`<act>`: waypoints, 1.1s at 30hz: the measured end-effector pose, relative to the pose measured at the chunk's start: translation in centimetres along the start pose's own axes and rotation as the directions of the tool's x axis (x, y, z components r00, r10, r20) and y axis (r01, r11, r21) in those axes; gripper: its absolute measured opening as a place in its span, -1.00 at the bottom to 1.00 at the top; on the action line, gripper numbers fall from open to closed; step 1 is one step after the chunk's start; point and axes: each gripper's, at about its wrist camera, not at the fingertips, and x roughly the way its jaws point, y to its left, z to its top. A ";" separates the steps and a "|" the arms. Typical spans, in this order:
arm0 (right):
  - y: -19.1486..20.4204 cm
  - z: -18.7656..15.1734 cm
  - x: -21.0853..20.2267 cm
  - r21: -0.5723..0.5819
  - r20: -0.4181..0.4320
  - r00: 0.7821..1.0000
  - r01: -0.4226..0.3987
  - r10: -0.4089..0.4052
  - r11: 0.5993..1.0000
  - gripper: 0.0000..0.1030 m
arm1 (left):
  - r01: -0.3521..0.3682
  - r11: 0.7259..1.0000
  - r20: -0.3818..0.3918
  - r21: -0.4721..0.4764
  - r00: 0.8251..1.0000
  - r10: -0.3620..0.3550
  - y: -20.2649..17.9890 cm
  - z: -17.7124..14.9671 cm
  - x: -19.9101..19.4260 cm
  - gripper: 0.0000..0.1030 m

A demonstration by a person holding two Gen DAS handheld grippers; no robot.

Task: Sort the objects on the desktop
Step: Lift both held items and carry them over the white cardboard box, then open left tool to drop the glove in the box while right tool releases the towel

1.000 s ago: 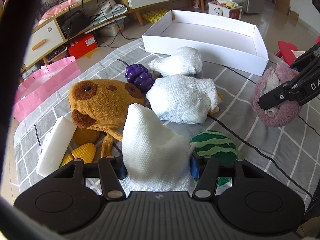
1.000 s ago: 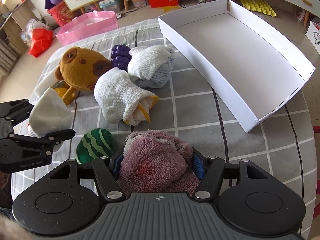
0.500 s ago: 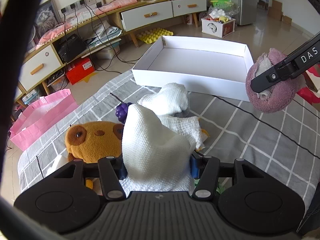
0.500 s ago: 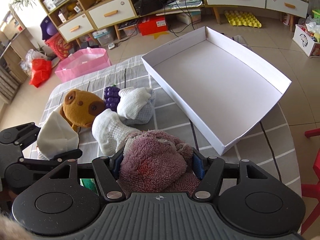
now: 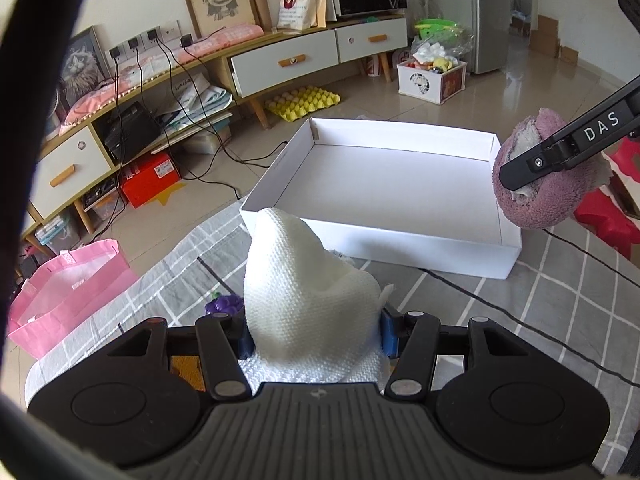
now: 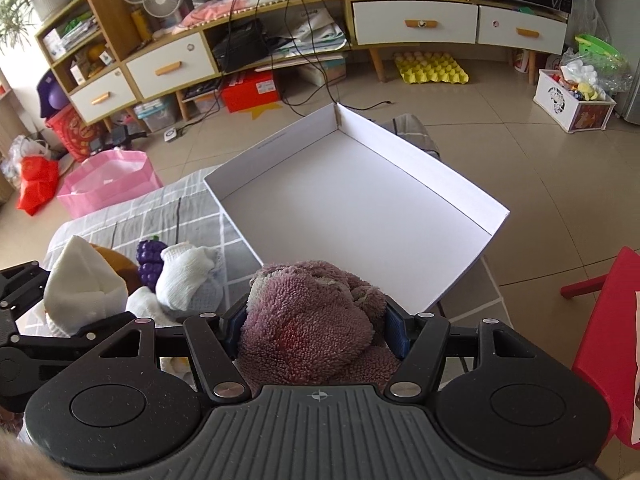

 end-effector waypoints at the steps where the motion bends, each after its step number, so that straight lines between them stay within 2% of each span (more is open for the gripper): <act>1: -0.4 0.3 0.2 0.005 0.003 1.000 0.012 -0.012 1.000 0.35 | 0.007 1.000 0.004 -0.007 1.000 -0.007 0.0 0.3 0.3 0.01; 8: -1.5 2.5 1.2 0.006 0.039 0.997 0.065 -0.065 0.998 0.35 | 0.037 0.998 0.063 -0.053 0.997 -0.033 -0.3 3.7 3.3 0.01; 15: -2.3 2.5 3.1 0.012 0.037 0.996 0.081 -0.082 0.997 0.35 | 0.057 0.997 0.065 -0.051 0.996 -0.054 -1.0 6.3 7.0 0.01; 24: -3.8 2.4 5.2 0.051 0.011 0.995 0.099 -0.100 0.994 0.35 | 0.065 0.996 0.048 -0.063 0.997 -0.062 -0.9 7.1 10.5 0.01; 33: -3.7 2.4 6.5 0.045 0.009 0.994 0.109 -0.110 0.993 0.35 | 0.078 0.994 0.039 -0.074 0.996 -0.075 -1.1 7.3 10.7 0.01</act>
